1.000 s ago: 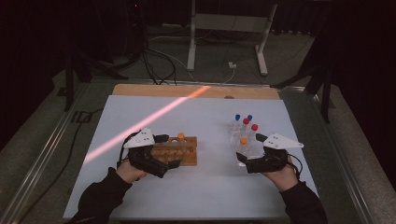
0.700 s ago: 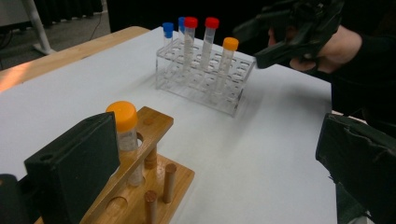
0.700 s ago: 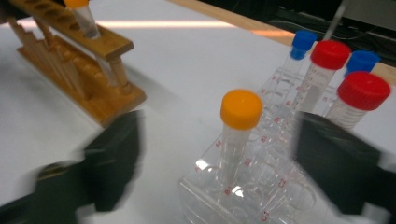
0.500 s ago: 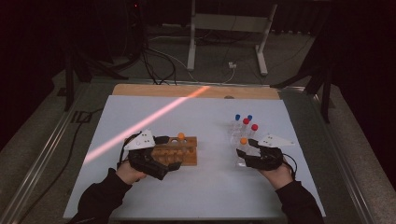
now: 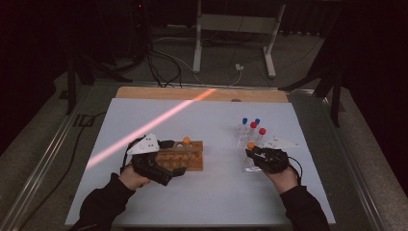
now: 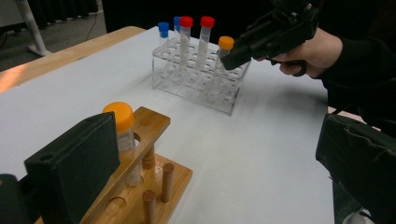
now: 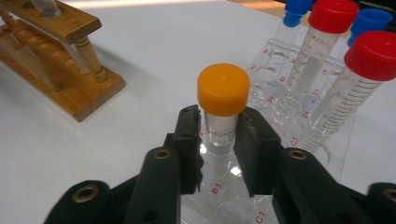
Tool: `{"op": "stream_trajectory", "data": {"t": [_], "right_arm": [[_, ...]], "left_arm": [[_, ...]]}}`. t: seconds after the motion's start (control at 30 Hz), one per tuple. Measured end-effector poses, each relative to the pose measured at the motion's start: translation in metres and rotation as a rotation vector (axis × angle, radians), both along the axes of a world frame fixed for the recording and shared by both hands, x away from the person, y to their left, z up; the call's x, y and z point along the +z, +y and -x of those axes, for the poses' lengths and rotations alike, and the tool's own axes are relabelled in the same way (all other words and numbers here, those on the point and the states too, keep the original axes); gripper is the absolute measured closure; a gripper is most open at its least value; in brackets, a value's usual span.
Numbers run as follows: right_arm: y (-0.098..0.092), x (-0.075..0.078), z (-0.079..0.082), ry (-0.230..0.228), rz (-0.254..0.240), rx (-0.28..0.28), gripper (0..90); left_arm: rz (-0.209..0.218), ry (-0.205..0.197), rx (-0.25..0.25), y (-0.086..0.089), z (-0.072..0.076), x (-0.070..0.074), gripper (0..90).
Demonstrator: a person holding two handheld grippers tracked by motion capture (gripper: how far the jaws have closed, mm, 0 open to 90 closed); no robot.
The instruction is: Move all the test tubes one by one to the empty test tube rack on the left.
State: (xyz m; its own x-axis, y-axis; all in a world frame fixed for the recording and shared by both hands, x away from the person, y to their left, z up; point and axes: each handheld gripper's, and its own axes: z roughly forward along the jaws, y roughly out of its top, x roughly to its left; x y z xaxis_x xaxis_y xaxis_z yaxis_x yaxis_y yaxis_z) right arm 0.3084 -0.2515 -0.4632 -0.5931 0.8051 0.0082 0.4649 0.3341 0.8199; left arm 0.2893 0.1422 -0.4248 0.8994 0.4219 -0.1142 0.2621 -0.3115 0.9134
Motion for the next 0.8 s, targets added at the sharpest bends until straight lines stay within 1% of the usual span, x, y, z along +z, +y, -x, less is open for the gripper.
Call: {"op": "stream_trajectory", "data": {"t": [0.07,0.17,0.23,0.33,0.5,0.63,0.8], "right_arm": [[0.0,0.0,0.0,-0.003,0.0,-0.004,73.5],[0.001,-0.001,0.0,-0.011,0.015,-0.001,74.1],[0.0,-0.001,-0.001,-0.012,0.014,0.004,74.6],[0.0,0.001,0.001,-0.027,0.016,0.003,74.8],[-0.001,0.012,0.006,-0.068,0.014,0.007,75.0],[-0.003,0.023,0.012,-0.103,-0.001,0.006,75.0],[-0.005,0.037,0.019,-0.146,-0.006,0.011,75.0]], "left_arm": [[-0.001,-0.002,-0.005,0.0,0.0,0.0,0.5],[-0.002,0.001,-0.006,-0.001,0.0,-0.001,0.5],[-0.006,0.001,-0.005,-0.001,0.0,-0.001,0.5],[-0.009,0.001,-0.006,-0.001,0.0,-0.001,0.6],[-0.01,0.001,-0.003,-0.001,0.0,0.0,0.5],[-0.012,0.0,-0.007,-0.001,0.001,0.001,0.5],[-0.015,-0.001,-0.008,-0.002,0.001,0.001,0.6]]}}
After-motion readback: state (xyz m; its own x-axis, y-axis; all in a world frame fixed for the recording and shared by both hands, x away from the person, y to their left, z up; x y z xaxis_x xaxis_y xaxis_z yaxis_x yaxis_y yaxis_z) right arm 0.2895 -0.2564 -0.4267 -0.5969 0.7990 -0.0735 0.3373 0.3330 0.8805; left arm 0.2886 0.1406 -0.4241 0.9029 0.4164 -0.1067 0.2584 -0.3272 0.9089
